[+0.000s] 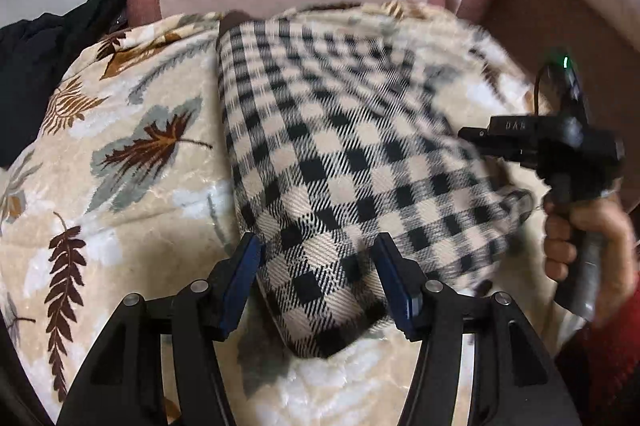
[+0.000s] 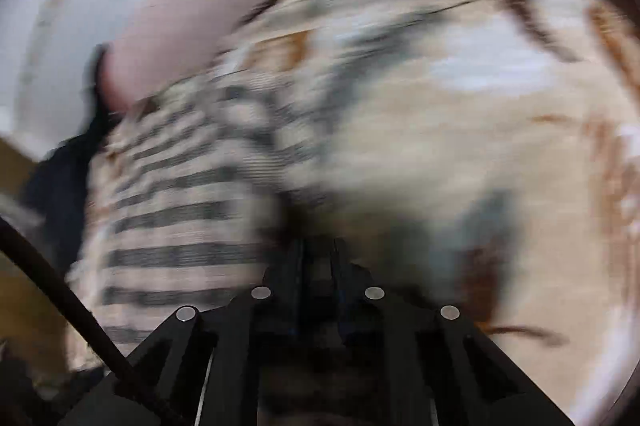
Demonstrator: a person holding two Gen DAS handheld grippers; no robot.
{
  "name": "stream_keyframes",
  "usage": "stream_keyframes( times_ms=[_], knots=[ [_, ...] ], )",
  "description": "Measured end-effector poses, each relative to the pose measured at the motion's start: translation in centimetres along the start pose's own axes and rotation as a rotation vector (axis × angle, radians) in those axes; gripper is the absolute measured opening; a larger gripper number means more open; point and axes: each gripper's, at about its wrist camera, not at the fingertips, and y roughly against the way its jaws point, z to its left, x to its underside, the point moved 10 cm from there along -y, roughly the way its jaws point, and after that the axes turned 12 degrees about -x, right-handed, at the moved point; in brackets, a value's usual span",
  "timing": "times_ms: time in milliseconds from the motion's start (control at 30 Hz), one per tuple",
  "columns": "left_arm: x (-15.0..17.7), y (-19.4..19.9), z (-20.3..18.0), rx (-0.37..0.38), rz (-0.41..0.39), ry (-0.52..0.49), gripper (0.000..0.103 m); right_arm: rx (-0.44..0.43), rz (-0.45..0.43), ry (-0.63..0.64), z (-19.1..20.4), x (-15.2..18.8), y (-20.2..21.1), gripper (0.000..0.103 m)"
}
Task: Fold large clothes
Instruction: 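Fold the hem up over the shirt toward the collar with both grippers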
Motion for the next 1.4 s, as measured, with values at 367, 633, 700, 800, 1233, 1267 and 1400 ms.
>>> stream_keyframes(
  times_ms=[367, 633, 700, 800, 1233, 1267, 1400],
  knots=[
    [-3.2, -5.0, 3.2, 0.293, 0.118, 0.277, 0.072, -0.337, 0.040, -0.066, 2.2, -1.2, -2.1, 0.077],
    [-4.5, -8.1, 1.1, 0.214, 0.149, 0.230, 0.072, -0.406, 0.127, 0.050, 6.8, -1.0, -7.0, 0.060],
    [-5.0, -7.2, 1.3, 0.194, 0.149, 0.210, 0.054, -0.421, 0.136, 0.044, 8.2, -0.8, -7.4, 0.044],
    [-6.4, -4.9, 1.7, 0.170, 0.114, 0.166, 0.041, -0.439, 0.100, 0.106, 10.9, -1.0, -6.3, 0.038],
    [-4.0, -4.7, 3.0, 0.036, 0.089, 0.139, 0.063, -0.314, 0.041, 0.102, 10.0, -0.4, -4.5, 0.055],
    [-3.4, -4.3, 3.2, 0.031, 0.080, 0.146, 0.067, -0.282, 0.002, 0.113, 9.8, -0.8, -3.5, 0.055],
    [-0.7, -3.0, 3.7, 0.033, 0.060, 0.179, 0.069, -0.167, -0.161, 0.152, 9.1, -2.4, 1.2, 0.055]
  ],
)
